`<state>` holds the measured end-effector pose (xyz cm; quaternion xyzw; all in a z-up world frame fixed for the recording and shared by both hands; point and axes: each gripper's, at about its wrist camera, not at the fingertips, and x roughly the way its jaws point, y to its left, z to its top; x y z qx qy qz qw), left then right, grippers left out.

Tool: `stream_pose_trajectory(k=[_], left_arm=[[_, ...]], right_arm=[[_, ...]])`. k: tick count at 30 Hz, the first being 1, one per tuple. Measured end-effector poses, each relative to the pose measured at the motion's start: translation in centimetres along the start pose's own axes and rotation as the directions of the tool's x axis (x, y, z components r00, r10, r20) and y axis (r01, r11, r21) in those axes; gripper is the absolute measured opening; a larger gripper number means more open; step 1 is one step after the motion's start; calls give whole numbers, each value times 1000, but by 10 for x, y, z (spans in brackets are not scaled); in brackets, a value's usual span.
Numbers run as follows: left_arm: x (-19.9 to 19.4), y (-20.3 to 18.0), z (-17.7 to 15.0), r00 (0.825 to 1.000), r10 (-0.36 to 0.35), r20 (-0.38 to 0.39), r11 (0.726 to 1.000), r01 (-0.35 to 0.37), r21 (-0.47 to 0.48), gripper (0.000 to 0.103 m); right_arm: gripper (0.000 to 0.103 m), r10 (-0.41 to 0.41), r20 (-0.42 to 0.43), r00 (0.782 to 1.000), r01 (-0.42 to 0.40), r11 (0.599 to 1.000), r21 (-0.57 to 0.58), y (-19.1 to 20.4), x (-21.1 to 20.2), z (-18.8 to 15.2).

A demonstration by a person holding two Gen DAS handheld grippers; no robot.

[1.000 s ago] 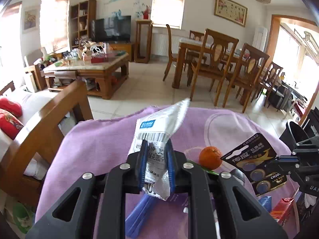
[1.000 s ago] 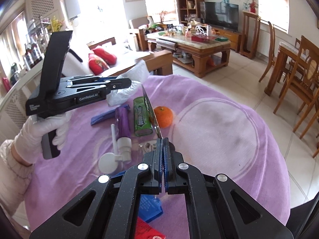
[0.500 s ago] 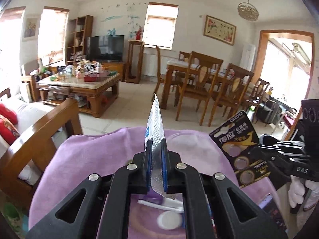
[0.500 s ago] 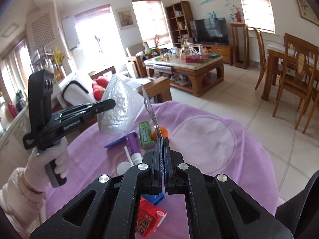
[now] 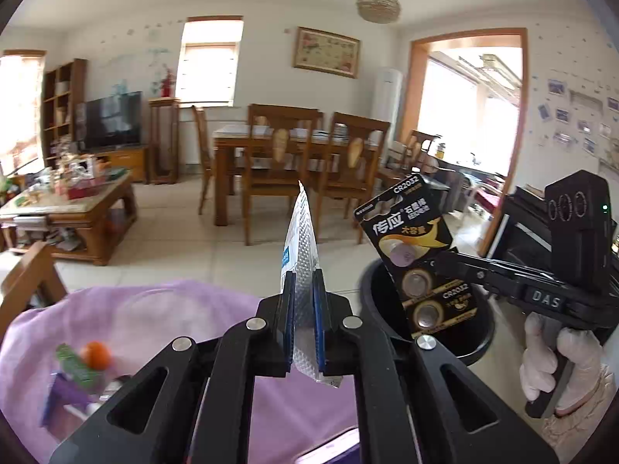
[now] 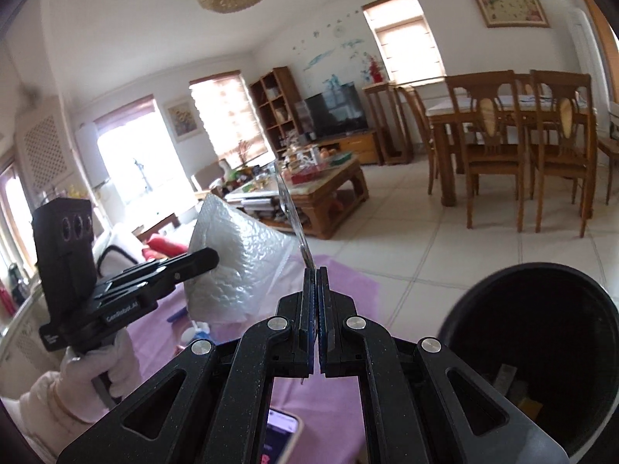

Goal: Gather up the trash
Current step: 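Carry both items over the black bin and open both tools to drop them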

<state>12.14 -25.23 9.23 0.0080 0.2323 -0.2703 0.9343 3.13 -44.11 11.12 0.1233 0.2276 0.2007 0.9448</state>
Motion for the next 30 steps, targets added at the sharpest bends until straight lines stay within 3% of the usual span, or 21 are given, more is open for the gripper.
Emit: stream_pose_trajectory(k=[7,15,20,30], left_arm=[[51,-88,-2,991,-130,-39,989,133,71,8],[95,-140,-21,972,-189,-136,971,206,123,8],[121,-153,-32,958,-191,-214,964,224,141,8],[139,-165,-43,946,-156,-283,963,209,170,10]], right_arm=[[3,-131,48,990,123,981,150,-102,-68,-25],[3,-202,23,979,190,948,255,-176,-89,-66],[3,-208,-5,978,200,935,292,-194,-79,-86],[3,-213,-40,976,214,921,325,-216,-54,-97]])
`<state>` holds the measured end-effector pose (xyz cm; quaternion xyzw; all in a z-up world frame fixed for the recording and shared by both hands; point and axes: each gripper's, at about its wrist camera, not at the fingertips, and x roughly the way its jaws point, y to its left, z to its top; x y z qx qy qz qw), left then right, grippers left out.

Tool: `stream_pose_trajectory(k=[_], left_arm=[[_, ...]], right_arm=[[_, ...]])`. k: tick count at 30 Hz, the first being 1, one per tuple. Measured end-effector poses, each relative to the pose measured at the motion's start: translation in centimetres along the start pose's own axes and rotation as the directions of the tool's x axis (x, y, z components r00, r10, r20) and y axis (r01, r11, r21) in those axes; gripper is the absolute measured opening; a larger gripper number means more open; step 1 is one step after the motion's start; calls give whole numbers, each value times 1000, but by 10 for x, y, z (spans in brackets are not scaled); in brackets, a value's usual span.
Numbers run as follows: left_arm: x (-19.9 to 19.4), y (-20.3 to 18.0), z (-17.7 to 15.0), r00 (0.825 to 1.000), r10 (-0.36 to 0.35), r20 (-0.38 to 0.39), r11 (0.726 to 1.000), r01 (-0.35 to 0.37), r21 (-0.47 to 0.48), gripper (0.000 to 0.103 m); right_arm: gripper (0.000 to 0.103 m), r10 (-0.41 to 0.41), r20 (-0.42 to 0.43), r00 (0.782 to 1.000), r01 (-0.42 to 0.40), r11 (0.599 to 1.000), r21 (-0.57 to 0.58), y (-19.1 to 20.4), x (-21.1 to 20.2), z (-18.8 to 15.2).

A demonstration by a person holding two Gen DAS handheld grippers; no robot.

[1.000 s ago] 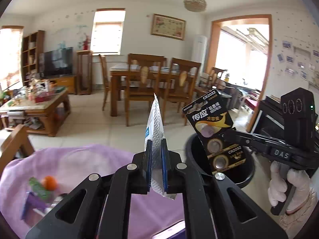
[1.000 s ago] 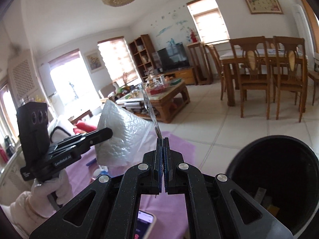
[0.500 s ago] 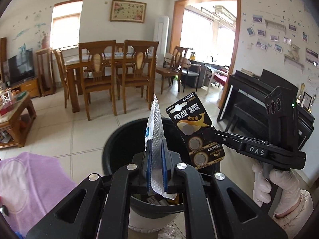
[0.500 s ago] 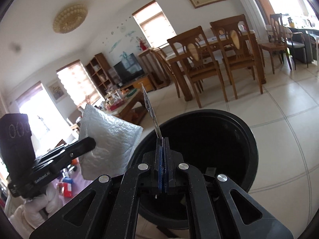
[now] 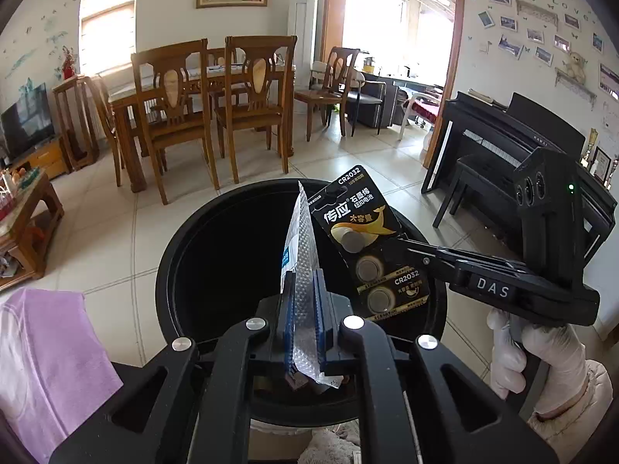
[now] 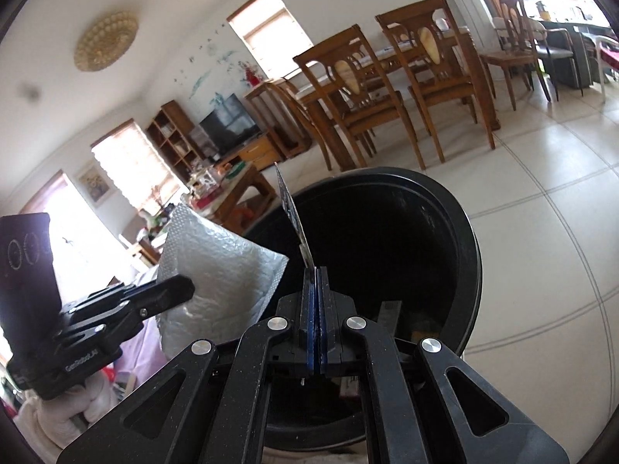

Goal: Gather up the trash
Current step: 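Carry both items over the black bin and open both tools to drop them, then move both tools back over the table toward the red milk box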

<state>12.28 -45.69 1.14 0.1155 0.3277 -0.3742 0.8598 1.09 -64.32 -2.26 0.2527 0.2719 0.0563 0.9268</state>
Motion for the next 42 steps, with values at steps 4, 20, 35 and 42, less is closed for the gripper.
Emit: stream_pose_trajectory(k=[4,20,35,42], left_arm=[[-3,-1,-1,1000,14,-6,1000,-14,2,13],[-79,11,-12,989,111,96,994,-109,-20,91],[-215,183,-108,919,384,94,874,-328,-358,97],[-263,261,-173,866,500,-17,778,-457,-432,97]], right_arm=[[7,-3,-1,1000,3,1000,12,3,-1,-2],[63,-3,28,1000,5,998,-70,58,-8,-2],[71,174,-134,976,-210,914,-348,251,53,-33],[71,209,-290,934,-344,746,-571,363,91,-84]])
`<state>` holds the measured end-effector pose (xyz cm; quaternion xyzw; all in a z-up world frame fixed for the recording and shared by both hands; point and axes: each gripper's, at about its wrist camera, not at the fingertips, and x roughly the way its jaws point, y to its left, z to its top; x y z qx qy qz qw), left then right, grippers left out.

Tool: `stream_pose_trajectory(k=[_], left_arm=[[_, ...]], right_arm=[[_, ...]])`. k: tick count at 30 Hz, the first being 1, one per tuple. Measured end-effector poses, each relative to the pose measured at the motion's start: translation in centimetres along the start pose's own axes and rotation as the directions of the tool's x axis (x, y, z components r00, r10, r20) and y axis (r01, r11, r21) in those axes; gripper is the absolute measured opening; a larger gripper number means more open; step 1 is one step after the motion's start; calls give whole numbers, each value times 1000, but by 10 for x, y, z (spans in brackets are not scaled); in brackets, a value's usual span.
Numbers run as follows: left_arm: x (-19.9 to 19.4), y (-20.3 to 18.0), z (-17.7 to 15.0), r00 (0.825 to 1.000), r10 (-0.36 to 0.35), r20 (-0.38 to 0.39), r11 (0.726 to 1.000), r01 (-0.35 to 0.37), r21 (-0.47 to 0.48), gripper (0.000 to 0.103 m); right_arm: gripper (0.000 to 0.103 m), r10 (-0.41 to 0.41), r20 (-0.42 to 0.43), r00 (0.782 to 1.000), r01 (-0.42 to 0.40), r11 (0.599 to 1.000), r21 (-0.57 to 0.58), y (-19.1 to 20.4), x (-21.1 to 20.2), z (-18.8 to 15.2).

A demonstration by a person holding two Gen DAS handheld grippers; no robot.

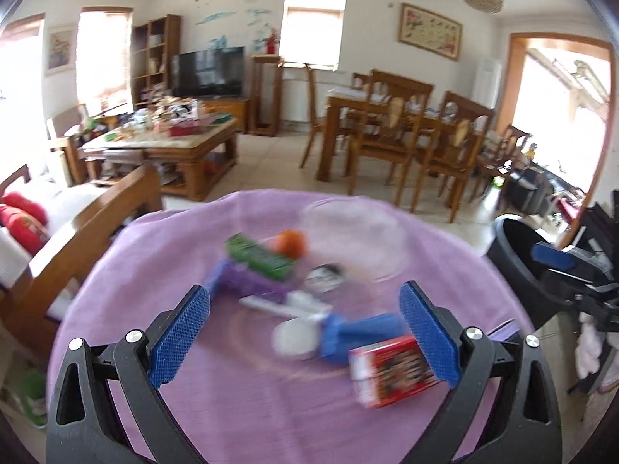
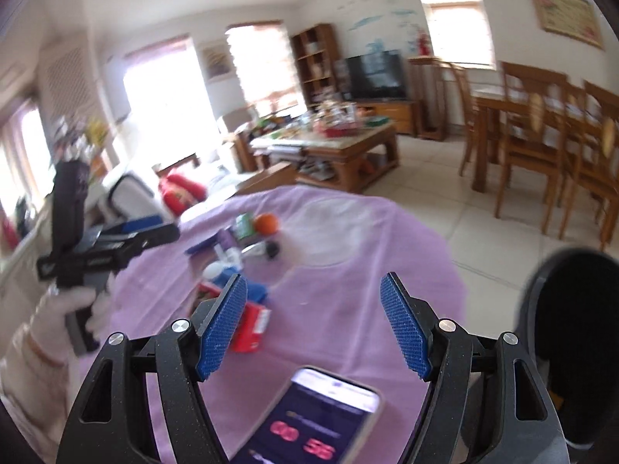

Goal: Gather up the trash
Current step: 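Move both tools back over the table toward the red milk box, then grasp the red Wangzai milk box with the right tool and lift it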

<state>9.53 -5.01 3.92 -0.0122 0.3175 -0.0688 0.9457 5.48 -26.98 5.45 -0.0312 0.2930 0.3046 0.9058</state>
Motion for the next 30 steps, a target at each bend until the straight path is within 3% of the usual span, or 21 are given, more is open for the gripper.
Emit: stream_pose_trajectory(k=[4,6,13,16,25,27,30], left_arm=[[17,41,-11,994,70,-86,997,-67,27,95],[27,51,-17,988,95,-119,994,-89,61,90],[61,79,-30,968,86,-235,993,-66,93,69],[69,79,-26,968,99,-231,989,-70,132,67],[92,78,-20,964,49,-260,990,-14,137,40],[93,81,-19,967,51,-251,992,-20,121,24],[93,85,-19,968,75,-240,993,-49,111,10]], right_arm=[[71,31,-97,995,-49,980,-192,55,35,-4],[71,19,-145,989,-60,956,-286,78,51,-9],[71,-41,-253,967,-89,873,-480,114,98,-23],[71,-68,-281,957,-87,858,-506,112,108,-27],[67,-66,-306,950,-106,852,-513,109,116,-28],[60,-60,-312,948,-111,857,-503,107,114,-27],[55,-53,-315,948,-113,867,-485,105,112,-27]])
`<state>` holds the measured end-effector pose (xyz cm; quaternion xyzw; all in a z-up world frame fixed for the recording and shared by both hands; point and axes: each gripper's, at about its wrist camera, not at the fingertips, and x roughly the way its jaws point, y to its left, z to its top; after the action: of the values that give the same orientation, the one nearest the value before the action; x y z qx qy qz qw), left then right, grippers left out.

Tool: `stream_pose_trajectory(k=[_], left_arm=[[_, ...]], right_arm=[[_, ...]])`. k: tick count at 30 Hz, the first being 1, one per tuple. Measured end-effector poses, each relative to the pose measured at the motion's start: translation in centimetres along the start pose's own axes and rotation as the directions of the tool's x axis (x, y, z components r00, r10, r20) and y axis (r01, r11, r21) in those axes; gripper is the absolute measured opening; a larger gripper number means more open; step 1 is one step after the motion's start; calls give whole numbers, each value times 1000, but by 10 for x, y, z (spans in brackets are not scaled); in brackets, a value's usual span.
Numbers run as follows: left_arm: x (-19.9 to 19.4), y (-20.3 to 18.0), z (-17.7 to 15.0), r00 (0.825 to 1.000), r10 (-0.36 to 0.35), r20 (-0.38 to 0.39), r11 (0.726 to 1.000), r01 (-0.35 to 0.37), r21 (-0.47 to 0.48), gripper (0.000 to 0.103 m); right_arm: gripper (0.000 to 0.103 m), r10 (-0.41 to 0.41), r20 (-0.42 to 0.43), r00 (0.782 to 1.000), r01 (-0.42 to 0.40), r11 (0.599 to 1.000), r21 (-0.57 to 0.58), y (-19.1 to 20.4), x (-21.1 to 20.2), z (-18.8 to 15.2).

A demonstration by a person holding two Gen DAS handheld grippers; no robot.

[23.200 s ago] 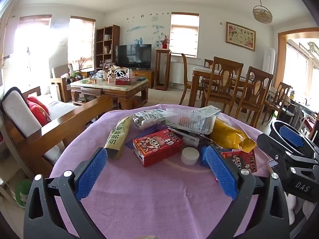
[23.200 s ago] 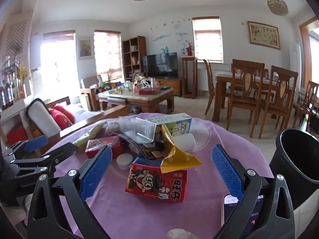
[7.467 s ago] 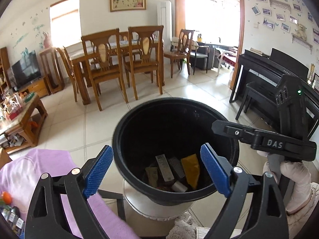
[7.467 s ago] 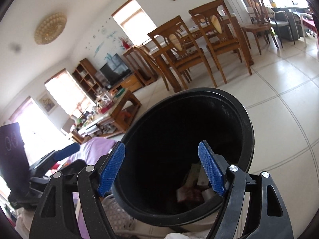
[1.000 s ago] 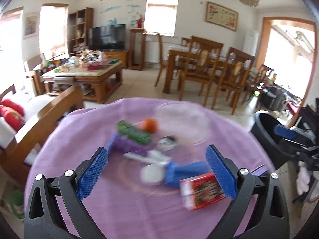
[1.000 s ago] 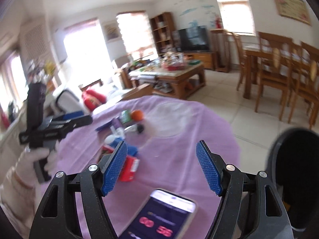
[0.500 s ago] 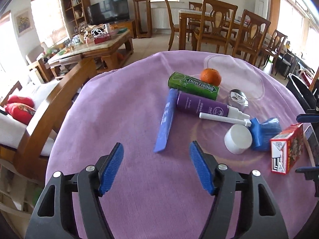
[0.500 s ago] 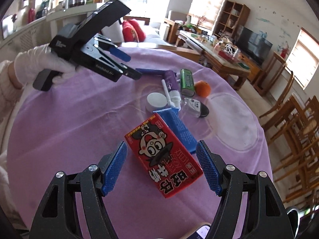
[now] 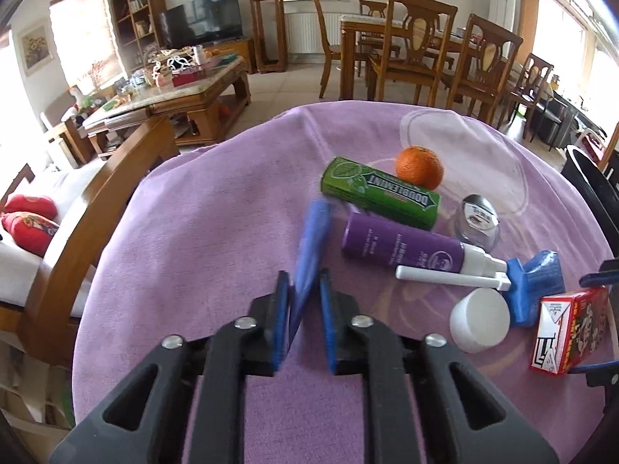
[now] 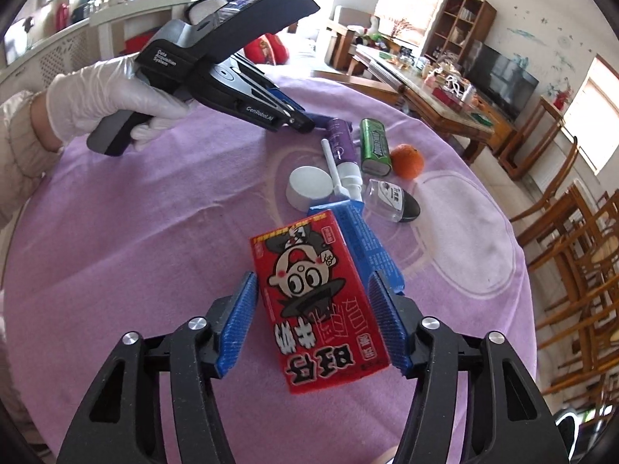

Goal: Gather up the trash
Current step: 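Grasp the red Wangzai milk box with the right tool and lift it, then carry the red milk box over the black bin and open right tool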

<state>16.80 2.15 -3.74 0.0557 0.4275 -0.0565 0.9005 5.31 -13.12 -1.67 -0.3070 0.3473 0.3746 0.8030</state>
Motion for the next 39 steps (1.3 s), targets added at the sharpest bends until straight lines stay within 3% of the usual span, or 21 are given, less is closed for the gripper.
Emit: stream_pose_trajectory(k=[8,14,18,21,26,31,39], left_arm=[[-28,4,-10,996,-36,85,996,43,-74,7],[-73,-22,-7,977,-80,198,991,99,-89,7],[-104,-59,-2,956,-116,271,990,133,-46,7],[-121,-94,7,936,-156,314,986,165,-4,7],[-132,-155,18,911,-240,335,971,223,87,7],[-130,-230,32,884,-330,331,942,285,178,7],[-107,-337,46,849,-462,258,876,391,283,7]], right_arm=[[52,59,59,997,-64,994,92,-8,-16,-2],[52,48,205,978,-105,956,276,-37,-50,-6],[52,13,329,944,-158,895,417,-64,-82,-21],[52,-41,421,906,-199,837,510,-87,-112,-44],[52,-169,489,856,-197,767,610,-115,-159,-89],[52,-311,496,811,-164,692,703,-141,-206,-153],[52,-473,405,782,-117,528,841,-184,-248,-272]])
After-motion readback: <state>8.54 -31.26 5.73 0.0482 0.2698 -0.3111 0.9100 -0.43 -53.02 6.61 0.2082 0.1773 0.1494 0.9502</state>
